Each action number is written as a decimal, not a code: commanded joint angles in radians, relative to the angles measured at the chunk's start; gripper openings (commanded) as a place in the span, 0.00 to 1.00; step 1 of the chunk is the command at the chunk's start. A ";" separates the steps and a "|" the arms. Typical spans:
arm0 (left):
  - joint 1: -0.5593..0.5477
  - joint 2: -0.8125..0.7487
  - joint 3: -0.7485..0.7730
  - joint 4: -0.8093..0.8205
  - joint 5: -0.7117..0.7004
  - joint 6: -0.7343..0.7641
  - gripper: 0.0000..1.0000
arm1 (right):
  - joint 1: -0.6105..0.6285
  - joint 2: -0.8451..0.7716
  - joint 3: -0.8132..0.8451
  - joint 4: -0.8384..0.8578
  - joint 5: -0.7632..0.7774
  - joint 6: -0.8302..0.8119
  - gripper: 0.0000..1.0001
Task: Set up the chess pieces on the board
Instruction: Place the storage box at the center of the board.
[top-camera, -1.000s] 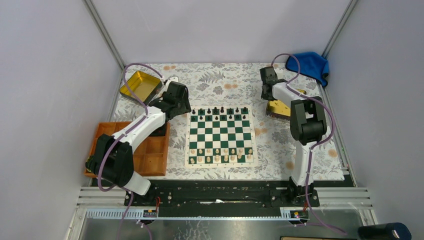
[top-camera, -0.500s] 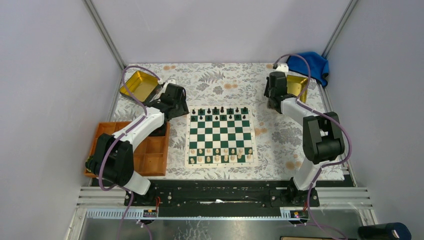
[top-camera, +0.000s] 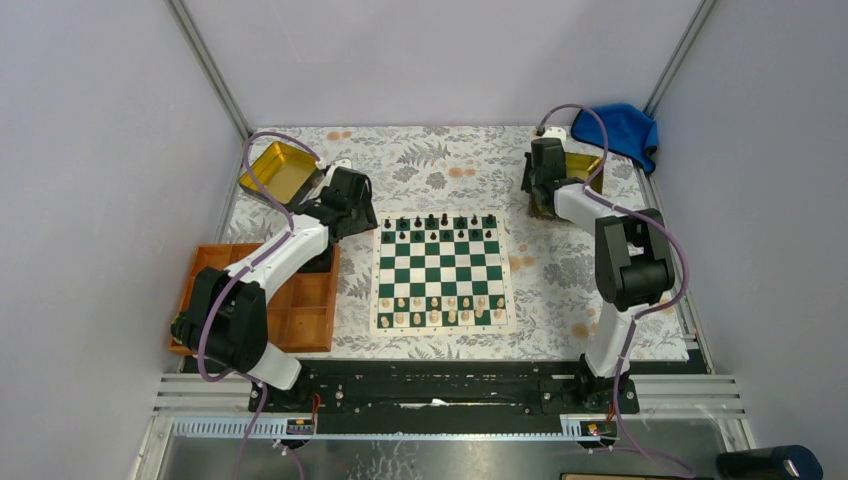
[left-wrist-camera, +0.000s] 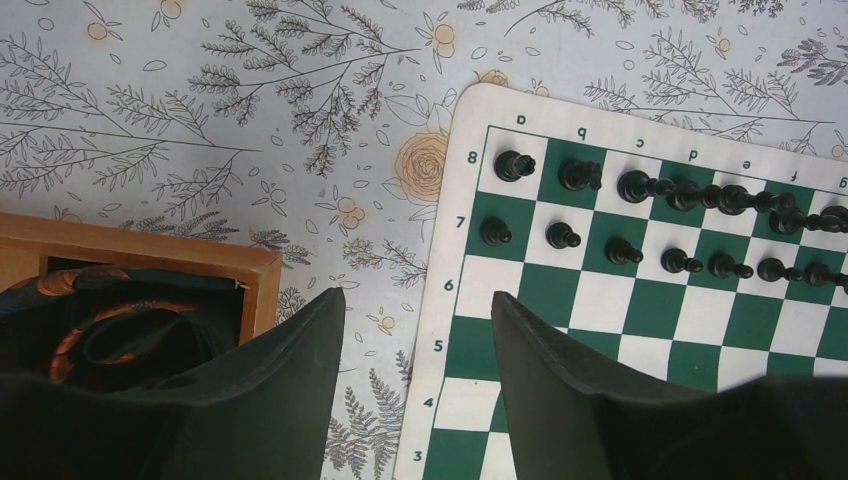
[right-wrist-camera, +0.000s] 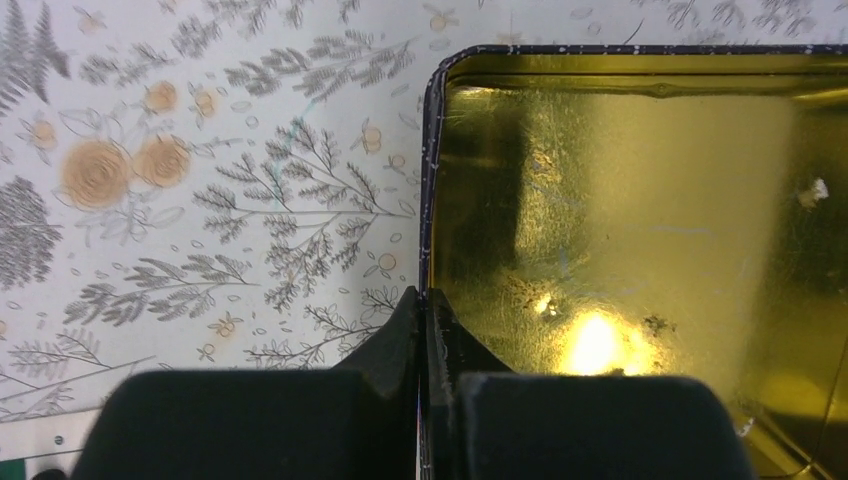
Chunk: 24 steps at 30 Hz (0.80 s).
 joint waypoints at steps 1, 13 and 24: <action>0.014 -0.024 -0.006 0.024 -0.007 0.003 0.63 | 0.005 0.047 0.122 -0.098 -0.031 -0.020 0.00; 0.020 -0.014 0.003 0.025 0.002 0.002 0.63 | 0.005 0.154 0.227 -0.249 -0.096 -0.053 0.00; 0.024 -0.007 0.000 0.029 0.012 0.004 0.63 | 0.004 0.197 0.253 -0.290 -0.116 -0.064 0.07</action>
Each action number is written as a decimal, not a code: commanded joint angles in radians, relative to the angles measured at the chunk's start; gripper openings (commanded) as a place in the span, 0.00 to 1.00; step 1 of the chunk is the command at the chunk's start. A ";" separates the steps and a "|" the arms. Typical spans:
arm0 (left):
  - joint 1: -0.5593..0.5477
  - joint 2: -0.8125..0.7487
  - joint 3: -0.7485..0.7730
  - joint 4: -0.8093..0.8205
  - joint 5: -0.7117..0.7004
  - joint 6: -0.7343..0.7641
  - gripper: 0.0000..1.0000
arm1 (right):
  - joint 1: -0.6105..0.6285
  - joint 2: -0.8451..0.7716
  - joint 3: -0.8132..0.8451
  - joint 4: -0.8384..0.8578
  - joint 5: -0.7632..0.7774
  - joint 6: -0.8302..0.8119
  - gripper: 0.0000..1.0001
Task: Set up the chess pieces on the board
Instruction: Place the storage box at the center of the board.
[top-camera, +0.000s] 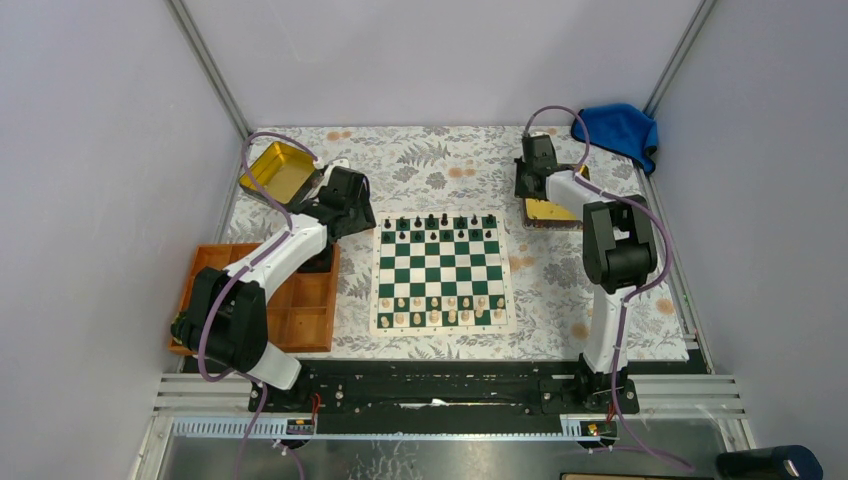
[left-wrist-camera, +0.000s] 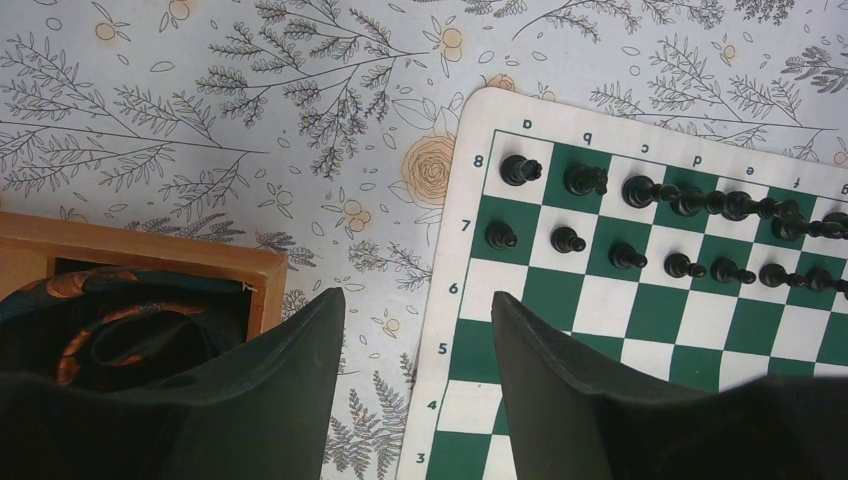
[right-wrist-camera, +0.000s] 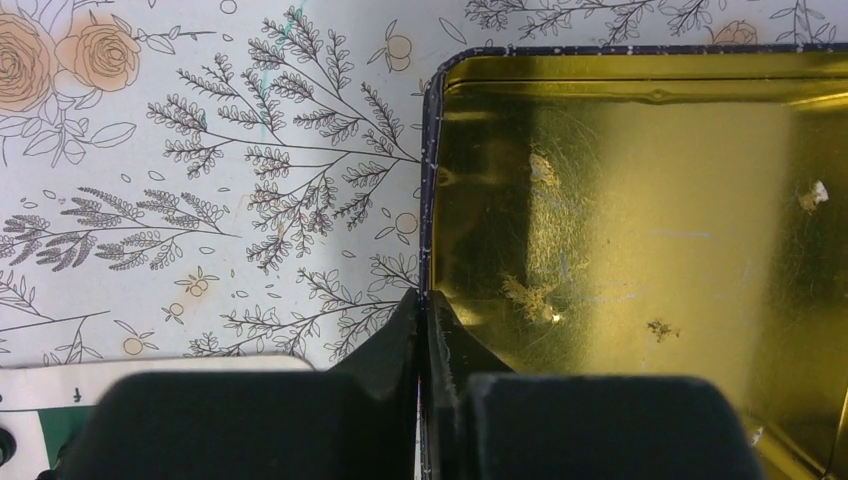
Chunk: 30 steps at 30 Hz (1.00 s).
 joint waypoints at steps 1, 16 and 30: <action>0.013 -0.006 -0.001 0.030 0.007 0.004 0.63 | 0.005 0.022 0.051 -0.019 -0.005 -0.025 0.14; 0.028 -0.023 0.052 0.027 -0.024 0.025 0.66 | 0.005 -0.062 0.122 -0.028 0.032 -0.034 0.47; 0.038 -0.138 -0.137 0.354 -0.175 0.033 0.94 | 0.005 -0.321 -0.030 -0.065 0.010 0.054 0.67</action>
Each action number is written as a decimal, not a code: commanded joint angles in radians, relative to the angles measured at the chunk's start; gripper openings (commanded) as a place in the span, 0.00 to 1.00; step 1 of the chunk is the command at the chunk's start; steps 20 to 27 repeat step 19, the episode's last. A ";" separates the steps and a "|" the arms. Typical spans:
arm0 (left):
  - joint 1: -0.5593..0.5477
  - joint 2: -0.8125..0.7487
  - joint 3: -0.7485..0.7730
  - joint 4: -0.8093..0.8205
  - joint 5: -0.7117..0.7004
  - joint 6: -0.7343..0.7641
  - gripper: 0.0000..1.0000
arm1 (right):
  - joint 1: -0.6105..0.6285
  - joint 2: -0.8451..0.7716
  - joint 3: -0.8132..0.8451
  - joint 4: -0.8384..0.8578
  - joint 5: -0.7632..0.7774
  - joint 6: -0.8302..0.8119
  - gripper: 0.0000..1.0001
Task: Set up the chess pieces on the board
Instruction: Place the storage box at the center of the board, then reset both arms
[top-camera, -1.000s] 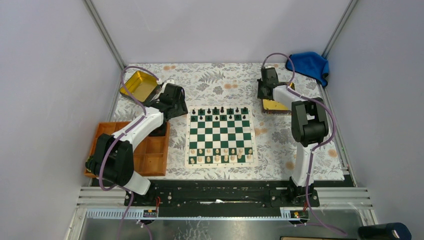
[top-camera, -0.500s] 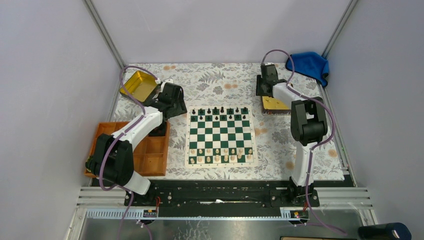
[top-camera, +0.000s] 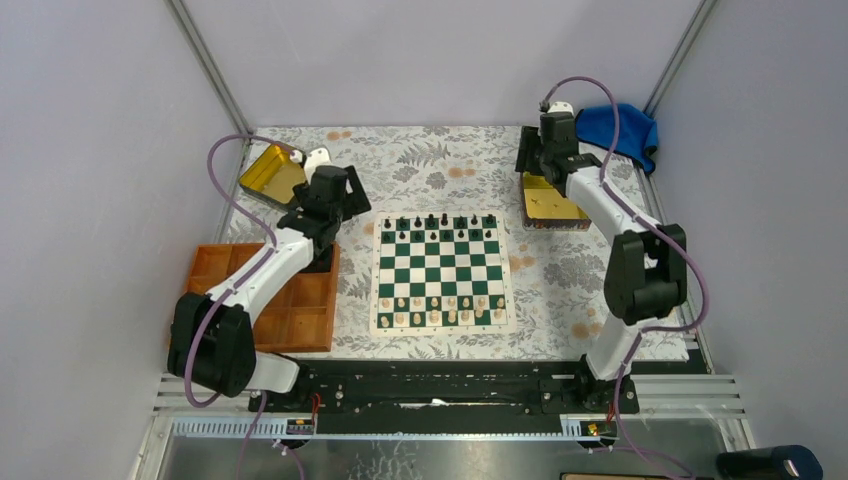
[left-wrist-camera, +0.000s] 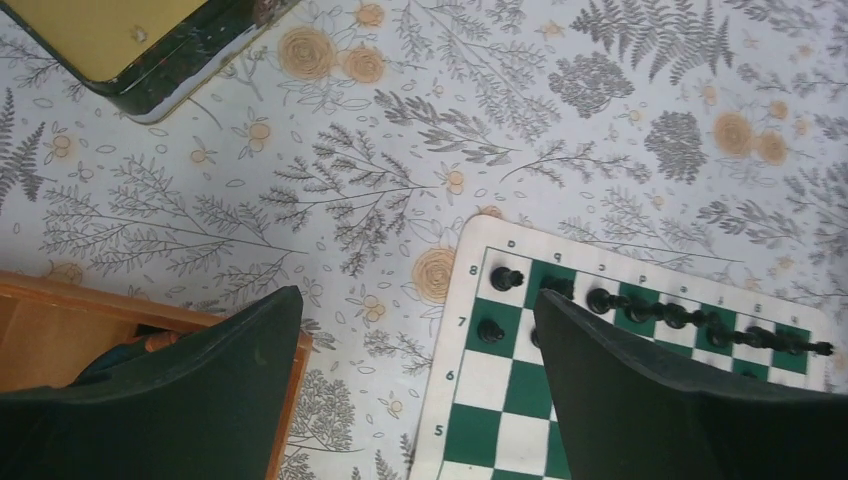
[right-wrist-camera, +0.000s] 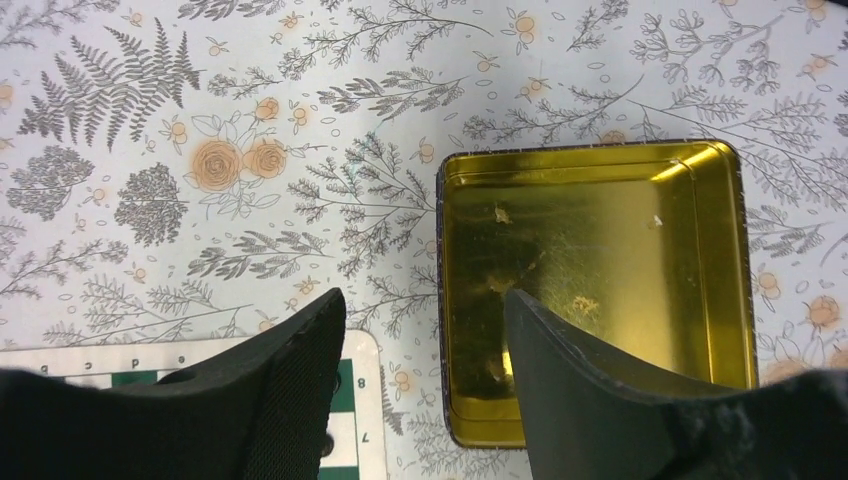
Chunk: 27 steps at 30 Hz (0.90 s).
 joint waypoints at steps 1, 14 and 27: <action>0.006 -0.020 -0.092 0.193 -0.092 0.019 0.95 | 0.004 -0.109 -0.058 -0.030 0.005 0.038 0.67; 0.007 -0.105 -0.227 0.311 -0.099 0.114 0.99 | 0.005 -0.344 -0.326 0.066 0.000 0.068 0.70; 0.007 -0.137 -0.251 0.304 -0.097 0.133 0.99 | 0.013 -0.378 -0.358 0.090 0.023 0.073 0.76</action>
